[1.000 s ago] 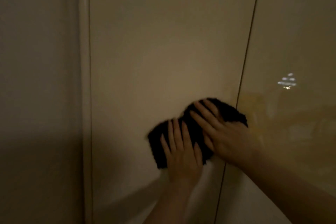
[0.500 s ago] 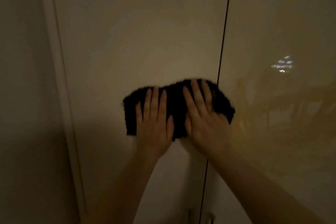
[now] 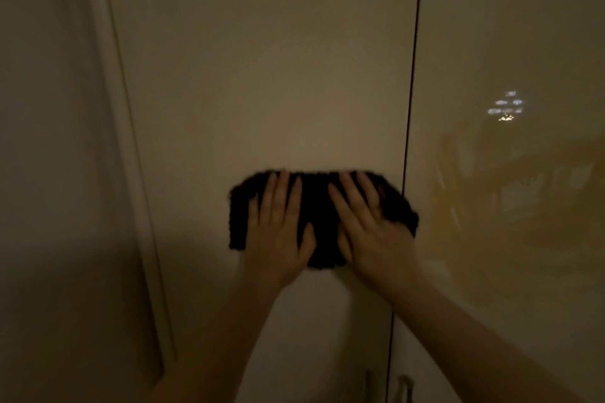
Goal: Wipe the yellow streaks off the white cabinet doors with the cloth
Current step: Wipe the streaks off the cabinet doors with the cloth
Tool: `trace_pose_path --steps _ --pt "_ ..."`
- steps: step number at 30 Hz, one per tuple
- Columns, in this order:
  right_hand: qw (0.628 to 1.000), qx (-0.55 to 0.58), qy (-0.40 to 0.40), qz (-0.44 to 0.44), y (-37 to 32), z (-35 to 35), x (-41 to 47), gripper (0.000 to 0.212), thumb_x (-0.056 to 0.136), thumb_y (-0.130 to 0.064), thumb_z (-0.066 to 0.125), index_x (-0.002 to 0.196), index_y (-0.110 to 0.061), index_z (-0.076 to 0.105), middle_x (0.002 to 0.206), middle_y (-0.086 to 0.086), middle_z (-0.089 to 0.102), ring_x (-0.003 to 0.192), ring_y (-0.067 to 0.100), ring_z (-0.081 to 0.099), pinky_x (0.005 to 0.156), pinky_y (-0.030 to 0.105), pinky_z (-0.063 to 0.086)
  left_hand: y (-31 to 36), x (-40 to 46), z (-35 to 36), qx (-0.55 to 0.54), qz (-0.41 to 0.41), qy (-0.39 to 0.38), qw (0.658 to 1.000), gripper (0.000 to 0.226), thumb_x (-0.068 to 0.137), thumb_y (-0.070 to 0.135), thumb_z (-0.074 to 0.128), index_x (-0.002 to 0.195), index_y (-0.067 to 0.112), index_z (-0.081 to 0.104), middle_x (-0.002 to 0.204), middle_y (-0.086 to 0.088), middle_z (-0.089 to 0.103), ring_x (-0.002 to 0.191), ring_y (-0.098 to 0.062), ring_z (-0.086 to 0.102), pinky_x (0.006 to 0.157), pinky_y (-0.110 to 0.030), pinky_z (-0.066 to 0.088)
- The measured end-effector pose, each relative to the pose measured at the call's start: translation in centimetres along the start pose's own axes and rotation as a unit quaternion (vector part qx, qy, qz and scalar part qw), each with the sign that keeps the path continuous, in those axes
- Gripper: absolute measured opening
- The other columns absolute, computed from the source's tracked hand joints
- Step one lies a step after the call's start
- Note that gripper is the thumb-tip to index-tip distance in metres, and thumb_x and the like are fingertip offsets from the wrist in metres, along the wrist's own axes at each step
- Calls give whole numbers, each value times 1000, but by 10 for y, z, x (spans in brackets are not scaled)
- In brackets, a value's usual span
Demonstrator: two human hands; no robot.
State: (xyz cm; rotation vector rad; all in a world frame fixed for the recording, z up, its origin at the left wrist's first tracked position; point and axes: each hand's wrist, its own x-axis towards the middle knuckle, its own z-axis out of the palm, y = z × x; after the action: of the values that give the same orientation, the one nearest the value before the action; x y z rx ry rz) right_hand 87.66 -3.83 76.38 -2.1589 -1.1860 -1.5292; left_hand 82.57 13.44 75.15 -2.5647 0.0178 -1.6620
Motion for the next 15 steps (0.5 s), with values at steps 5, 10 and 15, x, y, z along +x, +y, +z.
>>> trace_pose_path --steps 5,10,15 --pt "996 -64 70 1 6 -29 118 52 100 -30 34 149 -12 34 158 8 27 147 23 21 85 33 49 -57 102 -43 19 29 70 997 64 98 38 32 153 8 21 160 -17 20 148 -29 14 119 -46 6" --pt "991 -95 89 31 -8 -24 139 55 101 -32 31 152 -12 27 160 9 23 148 23 16 92 28 39 -91 121 -45 11 56 128 990 62 101 39 37 153 9 23 157 -22 20 148 -33 12 119 -52 11" --pt "998 -42 48 27 -43 8 83 53 100 -27 36 150 -11 31 160 8 22 149 20 12 58 26 44 -93 46 -18 -9 2 114 993 61 101 37 34 154 11 19 158 -21 19 148 -33 11 119 -52 9"
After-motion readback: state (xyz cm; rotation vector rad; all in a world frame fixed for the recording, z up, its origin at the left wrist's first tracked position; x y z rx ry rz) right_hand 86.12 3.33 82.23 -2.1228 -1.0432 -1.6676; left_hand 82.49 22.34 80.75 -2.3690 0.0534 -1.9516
